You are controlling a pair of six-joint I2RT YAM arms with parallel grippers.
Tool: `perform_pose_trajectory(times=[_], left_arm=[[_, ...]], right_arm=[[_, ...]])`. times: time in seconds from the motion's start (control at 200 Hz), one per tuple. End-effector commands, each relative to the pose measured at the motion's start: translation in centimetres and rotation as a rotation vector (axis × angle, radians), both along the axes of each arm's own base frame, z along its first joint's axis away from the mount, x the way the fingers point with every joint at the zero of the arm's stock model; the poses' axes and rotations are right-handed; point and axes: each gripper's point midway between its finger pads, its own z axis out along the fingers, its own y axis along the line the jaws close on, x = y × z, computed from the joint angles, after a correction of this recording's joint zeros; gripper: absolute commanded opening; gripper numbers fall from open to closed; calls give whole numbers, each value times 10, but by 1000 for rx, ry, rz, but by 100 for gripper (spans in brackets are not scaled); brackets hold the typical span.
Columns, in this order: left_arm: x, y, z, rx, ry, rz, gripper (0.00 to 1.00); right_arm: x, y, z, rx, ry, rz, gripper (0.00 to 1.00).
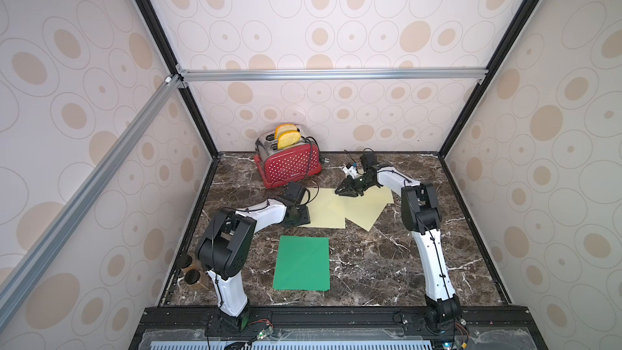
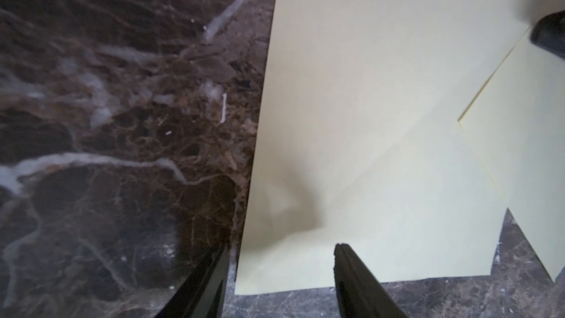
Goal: Sort the scattered colored papers by color
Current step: Pick up the colored paper from the center of the board.
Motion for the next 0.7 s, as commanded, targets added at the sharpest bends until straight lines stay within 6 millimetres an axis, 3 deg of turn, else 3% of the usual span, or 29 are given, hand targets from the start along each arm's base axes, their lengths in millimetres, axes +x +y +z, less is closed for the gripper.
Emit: perform_pose_trajectory(times=[0.0, 0.265, 0.696], left_arm=[[-58, 17, -38, 58, 240, 71, 58], [-76, 22, -40, 74, 279, 145, 57], [-71, 27, -57, 37, 221, 290, 58]], right_arm=[[-17, -20, -37, -121, 99, -32, 31], [-17, -21, -37, -118, 100, -36, 31], [-18, -21, -38, -115, 98, -37, 31]])
